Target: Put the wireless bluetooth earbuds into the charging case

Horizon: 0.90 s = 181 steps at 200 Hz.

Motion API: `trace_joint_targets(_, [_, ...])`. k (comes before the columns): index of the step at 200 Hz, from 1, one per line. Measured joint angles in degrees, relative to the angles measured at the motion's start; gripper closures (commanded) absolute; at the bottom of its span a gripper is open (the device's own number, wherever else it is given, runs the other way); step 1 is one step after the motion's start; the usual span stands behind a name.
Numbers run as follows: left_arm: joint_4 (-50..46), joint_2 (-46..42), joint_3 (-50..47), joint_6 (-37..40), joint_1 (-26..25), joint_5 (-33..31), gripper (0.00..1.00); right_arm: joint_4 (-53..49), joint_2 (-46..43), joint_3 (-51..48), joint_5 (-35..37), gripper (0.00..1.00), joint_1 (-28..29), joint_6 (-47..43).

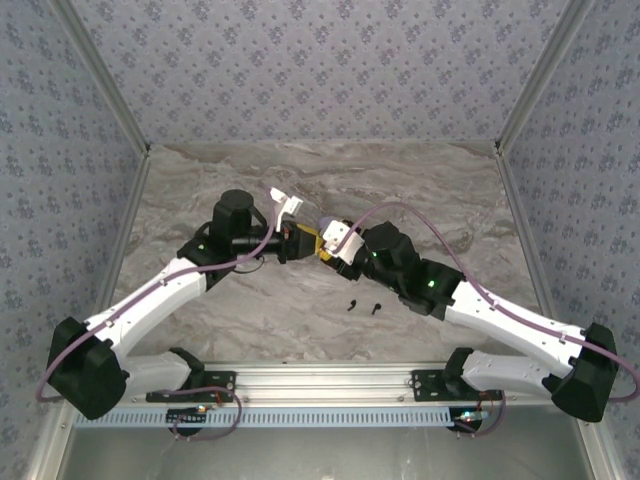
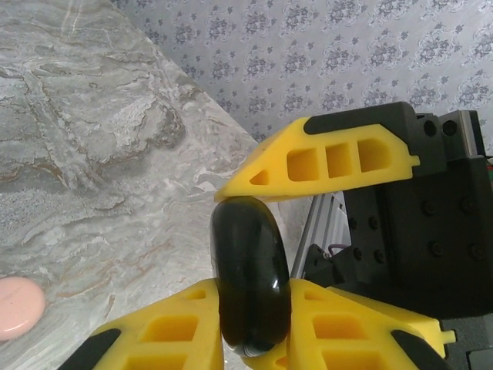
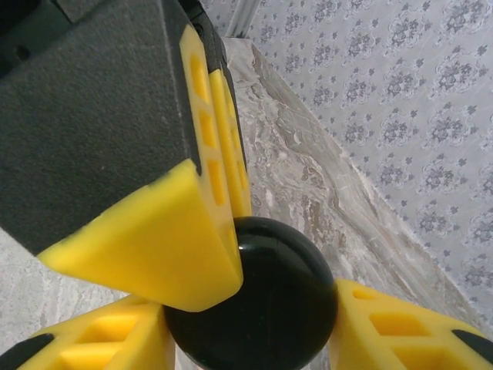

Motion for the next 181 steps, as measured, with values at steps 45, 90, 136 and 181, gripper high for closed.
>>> trace_joint_targets(45, [0.5,-0.3,-0.2,2.9,-1.1,-1.4,0.91,-4.1,-1.8,0.0,-5.3,0.09,-3.9,1.4])
trace_joint_targets(90, [7.2,-5.1,-5.8,7.6,-1.6,-5.8,0.93,-5.7,-10.5,-1.4,-17.4,0.0,-11.8,6.3])
trace_joint_targets(136, [14.1,-7.1,-10.7,10.6,-2.6,-7.9,0.93,0.0,-11.8,-4.0,-27.5,0.03,-17.6,14.9])
trace_joint_targets(181, [16.0,-7.4,-10.8,12.2,-3.3,-8.1,0.94,1.7,-6.0,-3.7,-28.7,0.11,-17.7,18.1])
